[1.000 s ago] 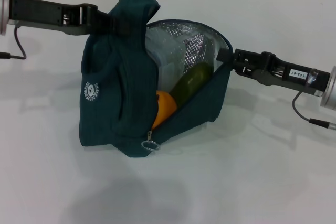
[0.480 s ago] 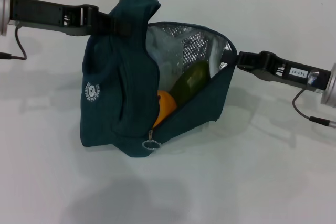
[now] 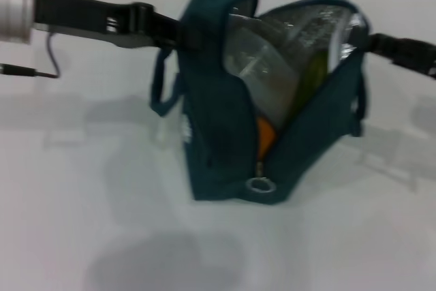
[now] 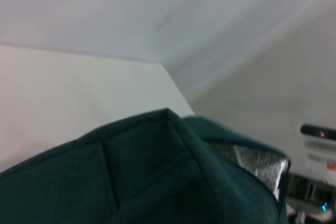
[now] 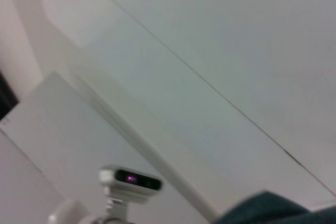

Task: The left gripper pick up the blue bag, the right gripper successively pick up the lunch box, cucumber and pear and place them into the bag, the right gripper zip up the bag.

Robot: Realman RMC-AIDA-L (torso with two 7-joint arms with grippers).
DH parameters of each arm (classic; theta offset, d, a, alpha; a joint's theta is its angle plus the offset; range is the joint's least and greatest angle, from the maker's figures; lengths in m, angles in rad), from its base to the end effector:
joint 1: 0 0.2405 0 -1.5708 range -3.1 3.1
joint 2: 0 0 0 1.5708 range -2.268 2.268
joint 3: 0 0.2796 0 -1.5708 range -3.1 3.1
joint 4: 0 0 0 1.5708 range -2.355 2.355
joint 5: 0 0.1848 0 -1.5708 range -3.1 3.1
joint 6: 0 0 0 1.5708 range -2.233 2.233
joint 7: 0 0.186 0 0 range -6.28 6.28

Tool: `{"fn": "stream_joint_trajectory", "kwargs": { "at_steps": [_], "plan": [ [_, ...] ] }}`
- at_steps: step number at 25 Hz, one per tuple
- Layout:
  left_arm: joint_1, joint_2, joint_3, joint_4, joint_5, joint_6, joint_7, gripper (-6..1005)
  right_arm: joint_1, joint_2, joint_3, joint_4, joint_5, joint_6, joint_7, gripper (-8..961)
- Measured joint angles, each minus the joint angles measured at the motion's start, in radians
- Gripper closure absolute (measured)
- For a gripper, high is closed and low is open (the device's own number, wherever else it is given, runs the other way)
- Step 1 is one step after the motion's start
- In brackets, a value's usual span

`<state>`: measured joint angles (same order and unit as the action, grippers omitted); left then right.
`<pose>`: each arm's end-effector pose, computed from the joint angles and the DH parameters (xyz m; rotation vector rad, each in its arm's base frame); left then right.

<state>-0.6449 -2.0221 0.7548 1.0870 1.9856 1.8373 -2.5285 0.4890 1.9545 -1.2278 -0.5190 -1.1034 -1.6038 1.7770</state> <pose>-0.1677 0.3501 0.0186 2.6425 1.4958 0.6475 0.1906 0.3367 -0.0013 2.5212 -1.1645 -1.4577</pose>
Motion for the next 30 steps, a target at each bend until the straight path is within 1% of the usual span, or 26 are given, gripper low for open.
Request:
{"fn": "stream_joint_trajectory", "kwargs": {
  "at_steps": [1,2,4,6,8,10,16,22,26,30],
  "plan": [
    [-0.007,-0.002,0.024,-0.015,-0.012,-0.001,-0.005,948,-0.022,-0.008,0.016,-0.029,0.0,-0.023,0.005,930],
    [-0.012,-0.004,0.032,-0.025,-0.015,-0.002,-0.006,948,-0.033,-0.012,0.024,-0.04,-0.001,-0.034,0.008,930],
    [-0.033,-0.013,0.044,-0.071,-0.011,-0.015,-0.001,948,-0.053,-0.027,0.038,-0.052,-0.002,-0.054,0.012,929],
    [-0.044,-0.022,0.045,-0.109,0.0,-0.036,0.015,947,-0.059,-0.038,0.042,-0.04,-0.002,-0.061,0.013,929],
    [-0.05,-0.033,0.048,-0.14,0.016,-0.065,0.033,947,-0.059,-0.044,0.041,-0.018,-0.004,-0.064,0.012,928],
    [-0.051,-0.038,0.052,-0.161,0.025,-0.087,0.048,947,-0.057,-0.045,0.037,-0.004,-0.01,-0.065,0.008,928],
    [-0.052,-0.042,0.06,-0.243,0.032,-0.134,0.097,947,-0.049,-0.036,0.043,0.013,-0.04,-0.052,0.006,926],
    [-0.049,-0.042,0.061,-0.258,0.033,-0.137,0.107,946,-0.041,-0.037,0.045,0.026,-0.042,-0.046,0.006,924],
    [-0.046,-0.042,0.061,-0.257,0.032,-0.135,0.108,946,-0.057,-0.039,0.047,0.019,-0.035,-0.063,-0.01,923],
    [-0.045,-0.042,0.061,-0.258,0.029,-0.135,0.109,945,-0.076,-0.041,0.047,0.015,-0.044,-0.069,-0.049,792]
  ]
}}
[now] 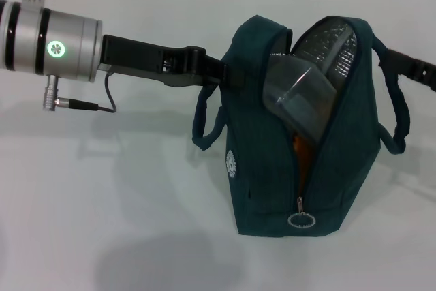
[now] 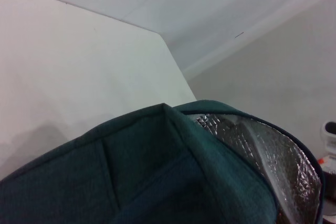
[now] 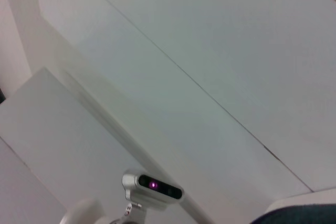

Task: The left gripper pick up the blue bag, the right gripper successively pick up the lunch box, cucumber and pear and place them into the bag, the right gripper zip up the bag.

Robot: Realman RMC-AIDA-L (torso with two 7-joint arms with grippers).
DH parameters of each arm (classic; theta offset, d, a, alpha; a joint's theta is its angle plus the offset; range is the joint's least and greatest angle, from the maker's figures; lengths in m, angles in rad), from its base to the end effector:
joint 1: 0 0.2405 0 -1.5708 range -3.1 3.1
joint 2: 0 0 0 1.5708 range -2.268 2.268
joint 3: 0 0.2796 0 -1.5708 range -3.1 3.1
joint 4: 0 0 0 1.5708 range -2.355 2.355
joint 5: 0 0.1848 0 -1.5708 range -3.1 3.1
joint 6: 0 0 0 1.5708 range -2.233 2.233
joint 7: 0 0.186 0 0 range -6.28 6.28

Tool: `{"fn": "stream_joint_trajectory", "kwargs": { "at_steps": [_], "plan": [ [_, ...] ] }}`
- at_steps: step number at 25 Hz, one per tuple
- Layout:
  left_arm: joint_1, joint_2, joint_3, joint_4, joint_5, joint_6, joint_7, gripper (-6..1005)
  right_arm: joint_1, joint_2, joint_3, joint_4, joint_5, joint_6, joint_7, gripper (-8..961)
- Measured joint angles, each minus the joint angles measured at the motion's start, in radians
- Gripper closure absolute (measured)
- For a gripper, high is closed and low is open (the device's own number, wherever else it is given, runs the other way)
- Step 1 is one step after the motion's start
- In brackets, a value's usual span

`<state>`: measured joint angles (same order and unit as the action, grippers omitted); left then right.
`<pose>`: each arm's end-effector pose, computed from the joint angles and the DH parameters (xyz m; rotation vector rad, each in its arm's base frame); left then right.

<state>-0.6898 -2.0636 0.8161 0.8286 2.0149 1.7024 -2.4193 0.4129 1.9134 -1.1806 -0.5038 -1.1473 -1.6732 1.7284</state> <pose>-0.1727 0.3514 -0.0385 2.5243 1.5523 0.6059 0.2238 0.3161 0.0157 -2.5080 1.1480 1.4141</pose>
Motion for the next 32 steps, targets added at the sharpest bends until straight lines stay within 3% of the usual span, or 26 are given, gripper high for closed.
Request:
{"fn": "stream_joint_trajectory", "kwargs": {
  "at_steps": [7,12,15,22,32],
  "plan": [
    [0.002,0.0,-0.004,-0.004,-0.003,0.0,-0.003,945,-0.064,-0.002,0.066,-0.004,-0.01,-0.014,-0.129,525],
    [0.005,0.001,-0.003,-0.009,-0.004,0.003,-0.006,944,-0.137,-0.003,0.088,-0.02,-0.022,-0.125,-0.332,291],
    [0.006,0.001,-0.003,-0.025,-0.005,0.006,-0.006,944,-0.178,0.013,0.09,-0.018,-0.072,-0.201,-0.471,258],
    [0.007,0.0,-0.005,-0.048,-0.006,0.008,-0.001,943,-0.25,0.075,0.085,0.031,-0.244,-0.305,-0.791,180],
    [0.005,-0.001,-0.004,-0.048,-0.006,0.006,0.0,942,-0.185,0.1,0.034,0.191,-0.32,-0.085,-0.882,178]
  ]
}}
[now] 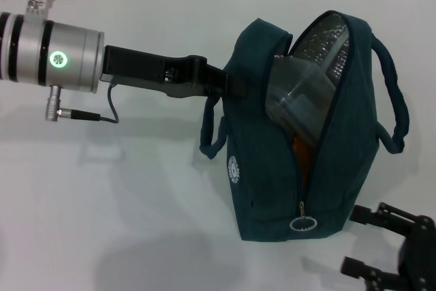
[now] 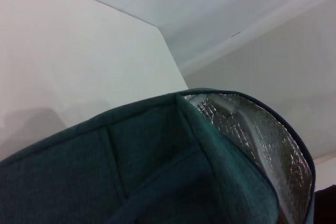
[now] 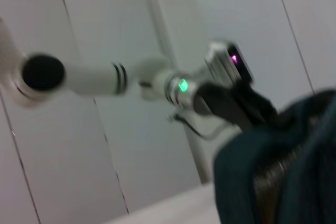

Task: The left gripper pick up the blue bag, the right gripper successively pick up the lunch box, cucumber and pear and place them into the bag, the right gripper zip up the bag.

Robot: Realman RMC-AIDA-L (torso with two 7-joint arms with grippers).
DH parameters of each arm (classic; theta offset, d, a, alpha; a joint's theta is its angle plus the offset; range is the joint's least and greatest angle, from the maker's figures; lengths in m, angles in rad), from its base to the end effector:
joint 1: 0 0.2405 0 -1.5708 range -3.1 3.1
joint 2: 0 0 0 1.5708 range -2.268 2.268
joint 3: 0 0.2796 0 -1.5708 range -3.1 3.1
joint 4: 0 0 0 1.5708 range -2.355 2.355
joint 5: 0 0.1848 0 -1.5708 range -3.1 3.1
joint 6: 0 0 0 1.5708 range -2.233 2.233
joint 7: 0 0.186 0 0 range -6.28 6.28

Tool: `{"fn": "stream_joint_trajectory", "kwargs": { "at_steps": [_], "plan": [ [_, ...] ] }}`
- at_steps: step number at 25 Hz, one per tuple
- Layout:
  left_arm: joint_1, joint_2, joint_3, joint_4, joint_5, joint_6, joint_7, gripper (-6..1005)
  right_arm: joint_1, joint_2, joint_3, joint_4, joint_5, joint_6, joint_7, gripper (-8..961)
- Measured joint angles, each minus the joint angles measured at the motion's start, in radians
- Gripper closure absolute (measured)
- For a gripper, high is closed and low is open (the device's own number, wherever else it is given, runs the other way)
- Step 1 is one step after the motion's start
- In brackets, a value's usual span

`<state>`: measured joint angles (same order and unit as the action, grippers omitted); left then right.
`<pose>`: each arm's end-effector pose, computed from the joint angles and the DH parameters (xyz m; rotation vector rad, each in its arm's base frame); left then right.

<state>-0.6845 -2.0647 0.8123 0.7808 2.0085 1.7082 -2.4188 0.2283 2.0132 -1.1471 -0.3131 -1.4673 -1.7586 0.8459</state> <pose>-0.1767 0.3454 -0.0441 2.4603 1.5864 0.6075 0.2785 0.2015 -0.0637 -2.6877 0.4844 1.1082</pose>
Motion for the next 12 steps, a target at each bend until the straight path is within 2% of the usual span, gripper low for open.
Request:
{"fn": "stream_joint_trajectory", "kwargs": {
  "at_steps": [5,12],
  "plan": [
    [0.002,-0.001,0.0,0.0,-0.002,0.0,0.0,942,0.056,0.007,-0.068,0.003,0.005,0.068,0.011,183],
    [0.002,-0.002,0.002,0.0,-0.003,0.002,0.004,941,0.113,0.009,-0.104,0.026,0.006,0.125,0.043,190]
  ]
}}
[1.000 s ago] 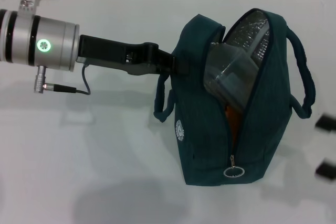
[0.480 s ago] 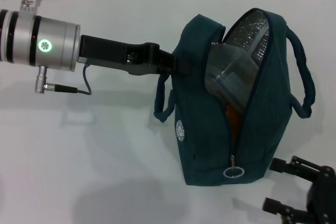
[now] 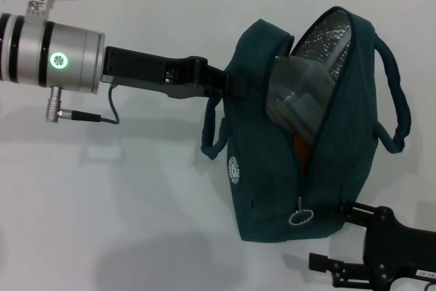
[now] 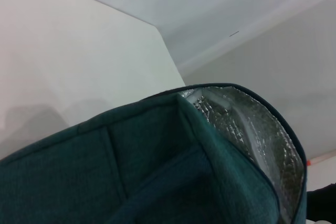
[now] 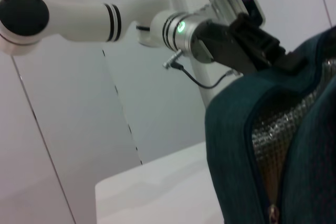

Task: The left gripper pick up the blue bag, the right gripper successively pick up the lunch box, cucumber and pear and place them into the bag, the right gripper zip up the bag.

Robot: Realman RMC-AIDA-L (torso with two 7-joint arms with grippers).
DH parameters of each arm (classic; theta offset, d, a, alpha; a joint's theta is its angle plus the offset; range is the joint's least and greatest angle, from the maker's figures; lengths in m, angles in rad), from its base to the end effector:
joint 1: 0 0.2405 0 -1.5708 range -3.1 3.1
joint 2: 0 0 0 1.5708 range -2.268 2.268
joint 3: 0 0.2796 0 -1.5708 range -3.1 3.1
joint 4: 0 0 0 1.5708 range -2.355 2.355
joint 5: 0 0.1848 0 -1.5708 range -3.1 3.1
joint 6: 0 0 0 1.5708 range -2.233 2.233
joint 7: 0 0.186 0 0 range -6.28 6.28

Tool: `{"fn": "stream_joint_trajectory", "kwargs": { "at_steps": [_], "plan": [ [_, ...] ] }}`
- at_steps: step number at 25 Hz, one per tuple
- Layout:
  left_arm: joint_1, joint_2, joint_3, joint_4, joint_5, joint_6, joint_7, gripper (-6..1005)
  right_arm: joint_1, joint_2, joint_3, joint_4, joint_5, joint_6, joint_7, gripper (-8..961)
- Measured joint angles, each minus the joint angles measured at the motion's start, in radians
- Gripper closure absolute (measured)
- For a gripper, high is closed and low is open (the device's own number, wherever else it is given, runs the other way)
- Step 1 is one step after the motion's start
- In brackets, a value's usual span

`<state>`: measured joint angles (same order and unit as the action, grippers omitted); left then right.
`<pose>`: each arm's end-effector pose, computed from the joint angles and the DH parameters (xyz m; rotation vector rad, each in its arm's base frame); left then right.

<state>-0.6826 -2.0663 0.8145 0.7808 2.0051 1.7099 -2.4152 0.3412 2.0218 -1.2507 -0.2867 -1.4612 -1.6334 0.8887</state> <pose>-0.1763 0.3444 -0.0447 2.4592 1.5806 0.6095 0.2689 0.2260 -0.0895 -2.8206 0.4814 0.9819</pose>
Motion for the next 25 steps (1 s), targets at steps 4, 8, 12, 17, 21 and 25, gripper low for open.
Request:
{"fn": "stream_joint_trajectory", "kwargs": {
  "at_steps": [4,8,12,17,21,25],
  "plan": [
    [-0.001,0.0,0.0,0.0,0.0,-0.001,0.005,941,0.009,0.003,-0.022,0.001,0.002,0.018,0.007,194],
    [-0.001,0.0,0.0,0.0,0.0,-0.002,0.007,940,0.018,0.003,-0.04,0.001,0.002,0.009,0.009,198],
    [-0.002,0.0,0.0,0.0,0.0,-0.003,0.008,940,0.018,0.003,-0.045,0.001,0.002,0.012,0.009,202],
    [-0.001,0.0,-0.001,0.0,0.0,-0.003,0.01,940,0.022,0.003,-0.051,0.001,0.003,0.013,0.005,207],
    [0.0,0.0,-0.002,0.0,0.0,-0.003,0.011,939,0.023,0.003,-0.056,0.001,0.011,0.025,0.006,211],
    [0.0,0.0,-0.001,0.0,0.0,-0.003,0.013,939,0.036,0.003,-0.087,-0.007,0.025,0.021,0.007,215]
  ]
}}
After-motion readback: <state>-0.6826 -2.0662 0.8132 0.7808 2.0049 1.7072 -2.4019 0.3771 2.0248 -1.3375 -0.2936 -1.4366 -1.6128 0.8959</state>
